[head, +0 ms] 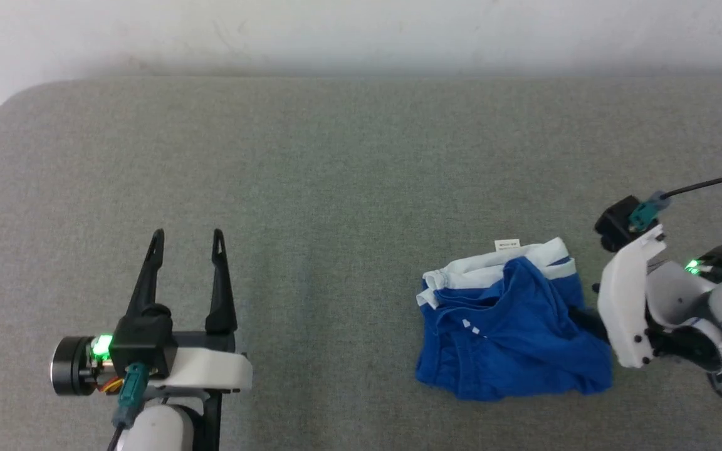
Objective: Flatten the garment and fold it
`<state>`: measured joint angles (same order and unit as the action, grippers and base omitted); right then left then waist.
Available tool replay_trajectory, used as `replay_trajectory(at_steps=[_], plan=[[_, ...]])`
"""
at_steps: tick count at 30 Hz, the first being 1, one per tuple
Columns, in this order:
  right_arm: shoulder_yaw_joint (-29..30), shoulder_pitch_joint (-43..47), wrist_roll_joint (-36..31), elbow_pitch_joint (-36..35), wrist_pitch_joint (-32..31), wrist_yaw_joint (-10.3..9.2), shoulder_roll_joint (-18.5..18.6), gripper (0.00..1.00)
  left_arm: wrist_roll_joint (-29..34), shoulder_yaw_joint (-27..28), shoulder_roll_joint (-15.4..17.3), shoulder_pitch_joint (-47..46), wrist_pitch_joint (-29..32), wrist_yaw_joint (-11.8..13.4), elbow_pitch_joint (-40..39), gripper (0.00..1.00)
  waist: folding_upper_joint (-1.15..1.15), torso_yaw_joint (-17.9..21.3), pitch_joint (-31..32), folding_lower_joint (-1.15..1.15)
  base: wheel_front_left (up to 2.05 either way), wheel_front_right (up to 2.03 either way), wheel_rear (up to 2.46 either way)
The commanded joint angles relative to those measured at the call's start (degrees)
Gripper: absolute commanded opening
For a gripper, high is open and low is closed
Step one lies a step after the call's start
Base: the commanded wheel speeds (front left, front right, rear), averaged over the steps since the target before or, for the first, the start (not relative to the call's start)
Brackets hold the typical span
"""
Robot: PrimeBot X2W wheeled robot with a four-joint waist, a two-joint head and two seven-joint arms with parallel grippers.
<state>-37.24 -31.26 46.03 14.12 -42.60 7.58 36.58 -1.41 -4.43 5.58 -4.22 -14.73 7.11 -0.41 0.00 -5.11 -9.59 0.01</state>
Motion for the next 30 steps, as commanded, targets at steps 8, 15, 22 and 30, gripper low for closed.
replay_trajectory(at_steps=[8,15,22,30], plan=[[-10.3,0.7,0.6,9.0,5.3,-0.09,-4.6,1.00,0.7,-0.4,-0.6,-2.8,-0.3,0.2,0.0,1.00,0.00,-2.0,-3.0,-0.01,0.00,0.00,0.00],[-13.3,-3.3,0.5,9.5,15.1,-0.09,-4.4,0.00,1.0,0.3,0.1,-0.9,-0.3,0.7,0.3,1.00,0.00,1.3,-1.0,-0.01,0.00,0.00,0.00],[-16.0,-9.3,-0.5,2.3,20.3,-0.09,-0.8,0.00,0.9,1.7,1.0,1.6,-0.3,1.6,-0.9,1.00,0.00,10.2,-0.2,-0.01,0.00,0.00,0.00],[-14.2,-13.5,0.0,1.5,20.5,-0.09,3.8,0.00,1.6,1.8,1.8,-0.9,-0.3,2.1,-3.1,1.00,0.00,20.4,-6.6,-0.01,0.00,0.00,0.00]])
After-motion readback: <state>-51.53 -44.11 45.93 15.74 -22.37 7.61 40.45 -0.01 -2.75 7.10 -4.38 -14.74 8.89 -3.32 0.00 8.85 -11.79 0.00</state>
